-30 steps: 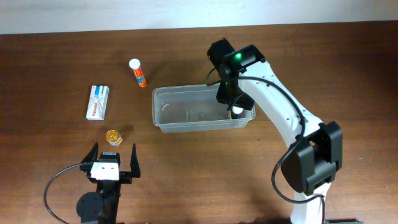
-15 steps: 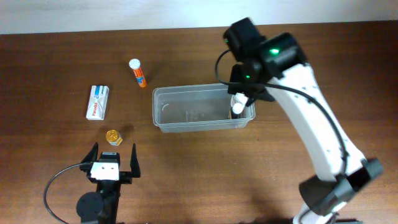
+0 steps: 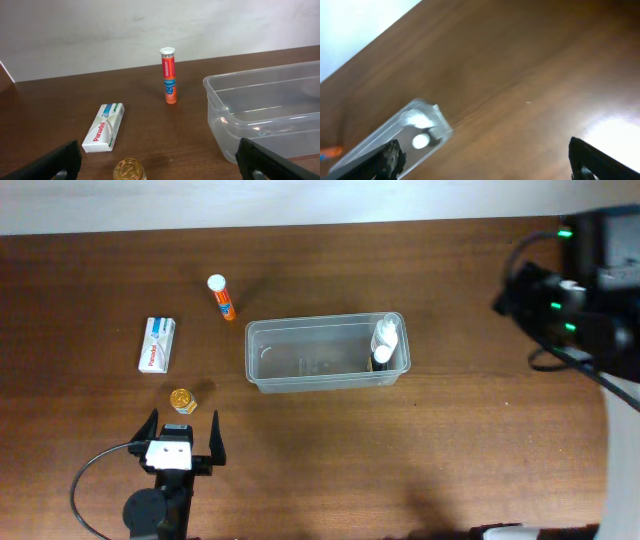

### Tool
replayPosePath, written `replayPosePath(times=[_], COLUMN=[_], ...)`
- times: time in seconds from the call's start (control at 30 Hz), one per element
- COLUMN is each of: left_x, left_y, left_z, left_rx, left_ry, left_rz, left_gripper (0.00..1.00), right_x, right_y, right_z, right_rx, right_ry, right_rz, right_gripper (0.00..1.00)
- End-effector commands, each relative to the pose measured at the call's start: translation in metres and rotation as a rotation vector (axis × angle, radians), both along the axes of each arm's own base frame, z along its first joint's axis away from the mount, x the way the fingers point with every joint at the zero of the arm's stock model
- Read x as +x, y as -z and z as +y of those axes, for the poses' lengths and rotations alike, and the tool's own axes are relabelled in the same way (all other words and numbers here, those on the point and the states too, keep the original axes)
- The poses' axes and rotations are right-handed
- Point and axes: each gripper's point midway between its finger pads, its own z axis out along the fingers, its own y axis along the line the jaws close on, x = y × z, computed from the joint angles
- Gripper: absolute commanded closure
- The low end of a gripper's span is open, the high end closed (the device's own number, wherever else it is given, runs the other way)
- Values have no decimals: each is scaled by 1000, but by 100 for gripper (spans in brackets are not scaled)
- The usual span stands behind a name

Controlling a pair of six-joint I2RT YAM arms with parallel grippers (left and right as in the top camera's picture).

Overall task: Pack container
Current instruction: 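Withdraw right gripper up and to the right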

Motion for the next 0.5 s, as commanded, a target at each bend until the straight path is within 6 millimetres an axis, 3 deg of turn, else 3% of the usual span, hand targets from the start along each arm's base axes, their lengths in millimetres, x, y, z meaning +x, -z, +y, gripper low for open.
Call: replayPosePath(times=[0.0, 0.3, 0.47], left_x=[0, 0, -2], left_y=[1, 0, -12], left_z=[-1, -3, -25], left_rx=[-7, -12, -62], left_ry=[8, 17, 143], left_rz=[-3, -7, -39], left_gripper=[1, 1, 1], right_x=[-11, -12, -12], right_y=[0, 3, 3], right_z=[-23, -32, -32], right_rx=[-19, -17, -17], right_ry=[71, 101, 101], right_rz=[25, 41, 42], right_gripper=[1, 2, 2])
